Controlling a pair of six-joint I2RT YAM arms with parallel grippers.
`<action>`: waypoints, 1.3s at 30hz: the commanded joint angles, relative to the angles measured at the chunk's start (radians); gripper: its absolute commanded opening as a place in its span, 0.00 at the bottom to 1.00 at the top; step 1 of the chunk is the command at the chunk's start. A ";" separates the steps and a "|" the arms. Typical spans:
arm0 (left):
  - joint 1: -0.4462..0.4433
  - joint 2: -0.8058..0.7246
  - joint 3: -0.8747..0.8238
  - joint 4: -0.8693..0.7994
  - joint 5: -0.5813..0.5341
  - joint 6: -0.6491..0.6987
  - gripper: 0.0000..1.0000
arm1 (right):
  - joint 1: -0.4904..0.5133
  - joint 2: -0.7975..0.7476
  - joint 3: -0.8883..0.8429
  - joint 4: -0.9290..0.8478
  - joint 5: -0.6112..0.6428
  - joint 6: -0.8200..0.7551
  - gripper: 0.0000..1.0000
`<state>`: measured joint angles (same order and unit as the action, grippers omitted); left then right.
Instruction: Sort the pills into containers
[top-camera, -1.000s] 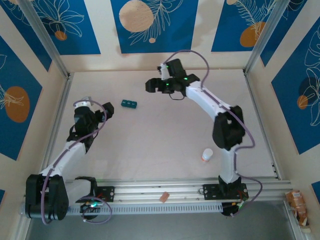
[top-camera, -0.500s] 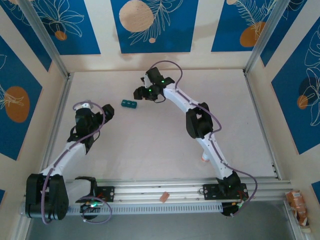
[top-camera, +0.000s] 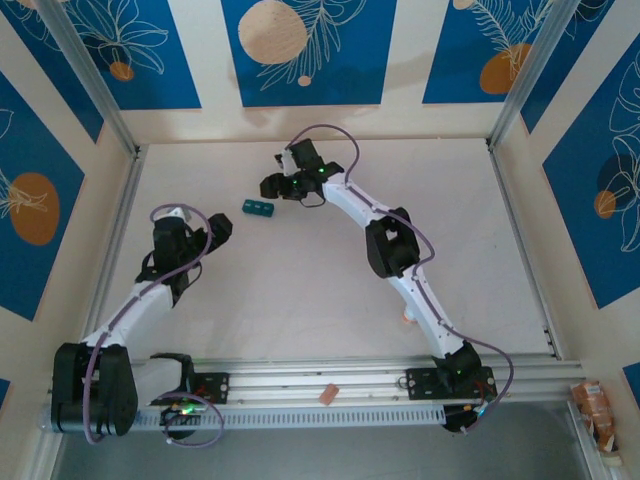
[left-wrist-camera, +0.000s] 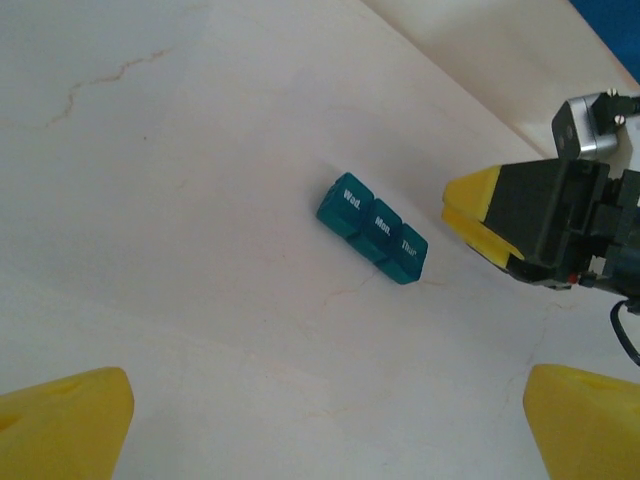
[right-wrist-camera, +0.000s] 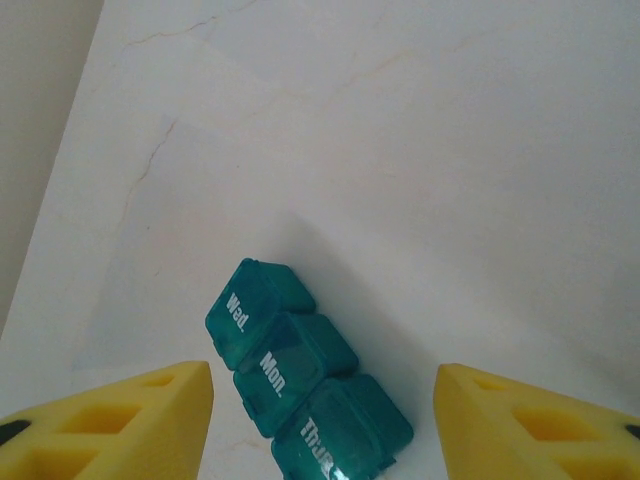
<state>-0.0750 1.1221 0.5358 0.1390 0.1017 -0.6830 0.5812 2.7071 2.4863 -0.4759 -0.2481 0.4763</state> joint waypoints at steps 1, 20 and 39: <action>-0.008 0.006 0.038 -0.021 0.032 -0.013 1.00 | 0.023 0.037 0.052 0.016 -0.036 -0.026 0.60; -0.007 0.049 0.076 -0.051 0.055 -0.007 1.00 | 0.074 -0.031 -0.066 -0.066 0.028 -0.156 0.36; -0.008 0.091 0.112 -0.040 0.080 -0.033 1.00 | 0.129 -0.207 -0.356 -0.108 0.190 -0.207 0.24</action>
<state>-0.0753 1.2022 0.6174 0.0887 0.1577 -0.6994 0.6979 2.5492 2.2047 -0.5301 -0.0933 0.2806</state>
